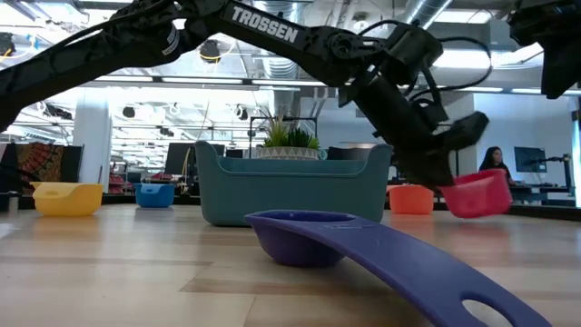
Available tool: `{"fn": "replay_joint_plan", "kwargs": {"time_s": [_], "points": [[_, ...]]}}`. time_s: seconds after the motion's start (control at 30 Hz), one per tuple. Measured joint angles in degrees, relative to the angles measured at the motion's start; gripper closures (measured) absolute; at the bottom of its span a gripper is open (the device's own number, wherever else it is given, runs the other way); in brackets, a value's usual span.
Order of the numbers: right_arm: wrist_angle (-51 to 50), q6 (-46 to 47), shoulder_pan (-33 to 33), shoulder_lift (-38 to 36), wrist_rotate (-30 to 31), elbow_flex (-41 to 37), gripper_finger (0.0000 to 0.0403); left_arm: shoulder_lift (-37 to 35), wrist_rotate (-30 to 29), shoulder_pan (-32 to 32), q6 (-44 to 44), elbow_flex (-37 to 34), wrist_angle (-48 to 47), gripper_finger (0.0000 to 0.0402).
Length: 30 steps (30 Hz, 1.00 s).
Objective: Nest measuring cups in basket
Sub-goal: Stack the red measuring cup on top of the orange measuring cup
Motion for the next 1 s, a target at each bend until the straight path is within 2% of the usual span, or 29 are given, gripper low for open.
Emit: {"fn": "replay_joint_plan", "kwargs": {"time_s": [0.2,0.4,0.73,1.0], "points": [[-0.01,-0.56,2.17,-0.04,1.35,0.00,0.0311,-4.32,-0.31,3.09,-3.15,0.10,-5.93,0.0399],[0.17,1.49,2.43,-0.04,2.71,0.00,0.0311,-7.28,-0.04,6.74,1.72,0.09,-5.69,0.0400],[0.52,11.28,2.43,0.07,5.94,0.00,0.0311,-8.33,1.90,11.87,24.18,0.14,6.76,0.0397],[1.91,20.98,2.43,1.67,9.11,0.00,0.0311,-8.13,8.61,14.46,37.68,0.14,6.94,0.0396]]}}
